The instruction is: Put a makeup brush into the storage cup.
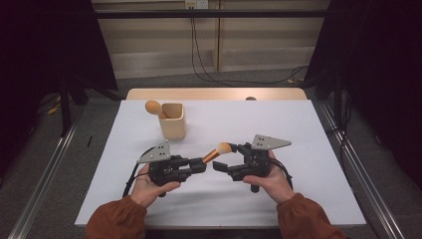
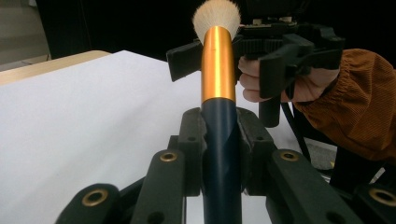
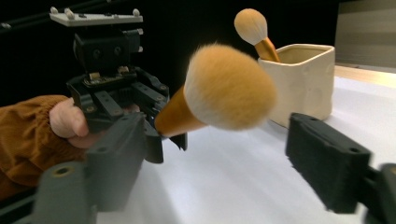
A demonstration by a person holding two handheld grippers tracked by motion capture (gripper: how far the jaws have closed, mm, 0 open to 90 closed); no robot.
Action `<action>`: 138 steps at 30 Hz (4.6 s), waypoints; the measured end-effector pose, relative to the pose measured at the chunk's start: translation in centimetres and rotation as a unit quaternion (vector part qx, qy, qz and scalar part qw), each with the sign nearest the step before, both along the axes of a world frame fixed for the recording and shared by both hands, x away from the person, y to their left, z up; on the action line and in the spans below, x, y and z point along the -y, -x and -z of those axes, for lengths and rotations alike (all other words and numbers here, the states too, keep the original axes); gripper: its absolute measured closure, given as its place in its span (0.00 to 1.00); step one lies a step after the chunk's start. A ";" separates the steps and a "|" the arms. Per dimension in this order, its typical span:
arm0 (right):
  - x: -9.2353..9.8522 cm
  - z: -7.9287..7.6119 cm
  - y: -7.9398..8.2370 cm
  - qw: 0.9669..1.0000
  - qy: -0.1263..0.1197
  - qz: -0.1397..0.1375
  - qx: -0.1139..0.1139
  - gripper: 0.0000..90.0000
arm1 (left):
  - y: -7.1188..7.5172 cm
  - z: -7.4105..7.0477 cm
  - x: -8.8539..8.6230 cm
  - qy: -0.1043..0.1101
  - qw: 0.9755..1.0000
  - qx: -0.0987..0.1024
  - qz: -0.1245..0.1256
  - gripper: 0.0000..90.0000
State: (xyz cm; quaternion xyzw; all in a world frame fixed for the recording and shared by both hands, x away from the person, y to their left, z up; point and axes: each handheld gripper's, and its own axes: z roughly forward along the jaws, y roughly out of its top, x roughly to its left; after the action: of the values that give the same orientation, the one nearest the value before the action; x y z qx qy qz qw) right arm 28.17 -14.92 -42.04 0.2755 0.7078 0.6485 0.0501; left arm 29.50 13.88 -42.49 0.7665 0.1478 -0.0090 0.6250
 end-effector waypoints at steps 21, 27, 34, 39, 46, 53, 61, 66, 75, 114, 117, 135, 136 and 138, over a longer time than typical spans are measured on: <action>-0.7 0.3 -0.7 0.996 -0.049 -0.059 -0.040 0.70 | -0.3 0.2 0.5 0.008 1.000 -0.006 0.011 0.83; -0.5 0.3 -0.9 0.994 -0.071 -0.069 -0.053 0.75 | -0.3 0.4 0.6 0.007 1.000 -0.008 0.017 0.82; -0.5 0.3 -0.9 0.992 -0.086 -0.077 -0.060 0.79 | -0.4 0.6 0.8 0.004 1.000 -0.011 0.018 0.81; -0.5 0.5 -1.0 0.992 -0.085 -0.075 -0.062 0.80 | -0.5 0.7 0.9 0.002 1.000 -0.015 0.013 0.80; -0.5 0.5 -1.1 0.992 -0.083 -0.068 -0.064 0.80 | -0.6 0.9 1.0 -0.005 1.000 -0.017 0.007 0.73; -0.3 0.4 -1.1 0.993 -0.073 -0.062 -0.062 0.80 | -0.6 0.9 1.1 -0.015 1.000 -0.019 -0.008 0.60; 0.7 0.0 -1.2 0.996 -0.062 -0.045 -0.055 0.80 | -0.4 0.8 0.7 -0.026 0.998 -0.018 -0.047 0.37; 1.2 -0.3 -1.2 0.996 -0.054 -0.040 -0.055 0.80 | -0.3 0.5 0.0 -0.032 0.997 -0.015 -0.062 0.26; 2.5 -0.9 -1.3 0.997 -0.042 -0.032 -0.050 0.80 | -0.6 0.0 -1.4 -0.045 0.993 -0.046 -0.099 0.05; 2.0 -4.1 -3.0 0.989 0.099 -0.045 -0.098 0.81 | -0.1 0.2 -0.3 -0.053 0.993 0.013 -0.100 0.02; 1.8 -4.5 -3.2 0.988 0.110 -0.050 -0.098 0.81 | -0.1 0.2 -0.1 -0.053 0.994 0.013 -0.099 0.02; 0.6 -5.4 -4.3 0.975 0.179 -0.067 -0.110 0.81 | -0.1 0.1 1.2 -0.061 0.994 0.011 -0.087 0.02; 0.5 -5.4 -4.3 0.975 0.182 -0.070 -0.111 0.81 | -0.1 0.1 1.2 -0.063 0.994 0.011 -0.087 0.02; 0.3 -5.3 -4.4 0.973 0.186 -0.074 -0.113 0.81 | -0.2 0.1 1.4 -0.062 0.994 0.009 -0.086 0.02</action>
State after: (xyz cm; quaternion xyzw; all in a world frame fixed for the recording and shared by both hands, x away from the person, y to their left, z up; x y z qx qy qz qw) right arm 32.53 -15.25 -36.73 0.2801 0.8353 0.4722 -0.0281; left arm 29.70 12.51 -42.60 0.7881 0.2077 0.0610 0.5762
